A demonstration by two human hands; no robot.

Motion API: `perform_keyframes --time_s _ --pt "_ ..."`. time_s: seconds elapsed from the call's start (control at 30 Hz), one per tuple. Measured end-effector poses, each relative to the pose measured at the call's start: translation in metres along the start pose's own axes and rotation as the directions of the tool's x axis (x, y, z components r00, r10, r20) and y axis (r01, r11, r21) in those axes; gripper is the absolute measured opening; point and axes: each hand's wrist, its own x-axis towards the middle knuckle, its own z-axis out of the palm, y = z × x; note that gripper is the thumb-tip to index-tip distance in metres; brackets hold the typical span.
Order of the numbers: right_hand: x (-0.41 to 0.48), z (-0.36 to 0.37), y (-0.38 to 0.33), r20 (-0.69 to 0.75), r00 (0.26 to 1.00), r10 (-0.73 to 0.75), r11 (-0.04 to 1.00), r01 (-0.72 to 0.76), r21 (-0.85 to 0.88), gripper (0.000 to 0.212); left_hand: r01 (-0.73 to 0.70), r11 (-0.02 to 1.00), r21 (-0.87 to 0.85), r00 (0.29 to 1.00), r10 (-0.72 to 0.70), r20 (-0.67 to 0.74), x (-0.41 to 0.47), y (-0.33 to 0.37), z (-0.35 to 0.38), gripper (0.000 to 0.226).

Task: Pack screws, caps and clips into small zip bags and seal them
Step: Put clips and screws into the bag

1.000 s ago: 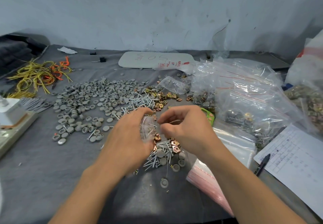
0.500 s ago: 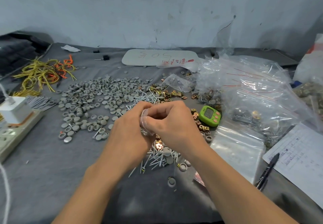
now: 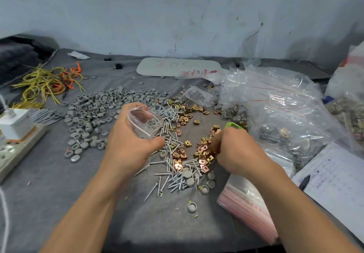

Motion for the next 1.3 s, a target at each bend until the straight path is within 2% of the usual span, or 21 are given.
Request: perform_keyframes --time_s 0.07,0.13,0.2,0.3,0.4,0.57,0.63,0.7,0.73,0.77,0.83,0.9,0.93,0.97,1.03,1.1,1.17,1.23,1.27,1.3 --pt "-0.002 0.001 0.001 0.013 1.0 -0.002 1.0 0.002 -0.019 0.027 -0.055 0.982 0.181 0.998 0.06 -0.027 -0.002 0.002 0.004 0.068" --pt "0.0 0.005 0.001 -0.001 1.0 0.0 0.999 0.0 -0.046 0.025 -0.108 0.911 0.398 0.992 0.124 -0.013 -0.005 0.003 0.011 0.072" --pt "0.003 0.007 0.0 -0.02 1.0 0.019 0.998 -0.02 -0.056 0.024 -0.126 0.854 0.505 0.99 0.138 0.015 -0.007 0.002 0.017 0.075" --pt "0.004 0.008 -0.001 -0.047 0.999 0.027 0.997 -0.03 -0.075 0.019 -0.103 0.845 0.525 0.994 0.105 0.026 -0.008 -0.002 0.021 0.078" --pt "0.003 0.007 -0.001 -0.086 0.996 -0.011 0.988 -0.003 -0.156 0.003 -0.103 0.845 0.525 0.994 0.101 0.032 -0.007 -0.004 0.021 0.077" --pt "0.003 0.008 0.002 -0.089 0.995 0.045 0.994 -0.053 -0.091 0.032 -0.111 0.834 0.54 0.994 0.099 0.051 -0.007 -0.005 0.022 0.08" --pt "0.002 0.008 0.0 -0.105 0.992 0.074 0.993 -0.083 -0.086 0.026 -0.123 0.83 0.544 0.992 0.11 0.056 -0.008 -0.004 0.024 0.079" --pt "0.001 0.007 -0.002 -0.155 0.985 0.079 0.992 -0.092 -0.081 0.01 -0.127 0.821 0.556 0.992 0.112 0.061 -0.009 -0.003 0.028 0.079" --pt "0.001 0.007 -0.001 -0.193 0.978 0.075 0.995 -0.087 -0.057 0.004 -0.126 0.815 0.566 0.992 0.107 0.066 -0.01 -0.003 0.03 0.08" --pt "0.001 0.007 -0.001 -0.236 0.969 0.071 0.997 -0.073 -0.001 0.009 -0.127 0.809 0.574 0.992 0.103 0.074 -0.011 -0.002 0.032 0.08" --pt "0.0 0.007 -0.002 -0.304 0.951 0.056 0.962 0.03 0.273 0.015 -0.155 0.799 0.581 0.988 0.119 0.099 -0.013 -0.001 0.036 0.079" --pt "-0.003 0.006 -0.012 -0.315 0.949 0.019 0.801 0.174 0.573 0.011 -0.202 0.789 0.581 0.979 0.158 0.126 -0.015 0.0 0.04 0.072" --pt "-0.004 0.007 -0.017 -0.303 0.953 -0.017 0.727 0.219 0.65 0.01 -0.216 0.788 0.576 0.976 0.167 0.138 -0.015 0.0 0.042 0.069" --pt "-0.004 0.009 -0.023 -0.293 0.954 -0.059 0.682 0.253 0.686 0.012 -0.223 0.794 0.565 0.975 0.166 0.151 -0.016 0.001 0.043 0.066" --pt "-0.003 0.015 -0.033 -0.278 0.951 -0.138 0.658 0.297 0.691 0.021 -0.227 0.824 0.52 0.972 0.157 0.176 -0.017 0.002 0.046 0.058" --pt "-0.001 0.019 -0.04 -0.234 0.954 -0.189 0.64 0.3 0.707 0.032 -0.224 0.851 0.475 0.971 0.151 0.186 -0.017 0.004 0.047 0.049" --pt "-0.001 0.018 -0.043 -0.2 0.956 -0.215 0.567 0.289 0.771 0.034 -0.203 0.868 0.453 0.974 0.132 0.182 -0.017 0.007 0.047 0.046" --pt "-0.001 0.014 -0.039 -0.23 0.959 -0.166 0.489 0.282 0.825 0.026 -0.176 0.877 0.447 0.98 0.112 0.167 -0.015 0.007 0.045 0.05" --pt "-0.001 0.011 -0.033 -0.275 0.955 -0.115 0.497 0.295 0.816 0.021 -0.169 0.878 0.448 0.982 0.109 0.156 -0.015 0.007 0.044 0.052" --pt "0.0 0.008 -0.025 -0.328 0.942 -0.066 0.552 0.308 0.774 0.019 -0.162 0.878 0.451 0.984 0.107 0.145 -0.015 0.007 0.042 0.054"
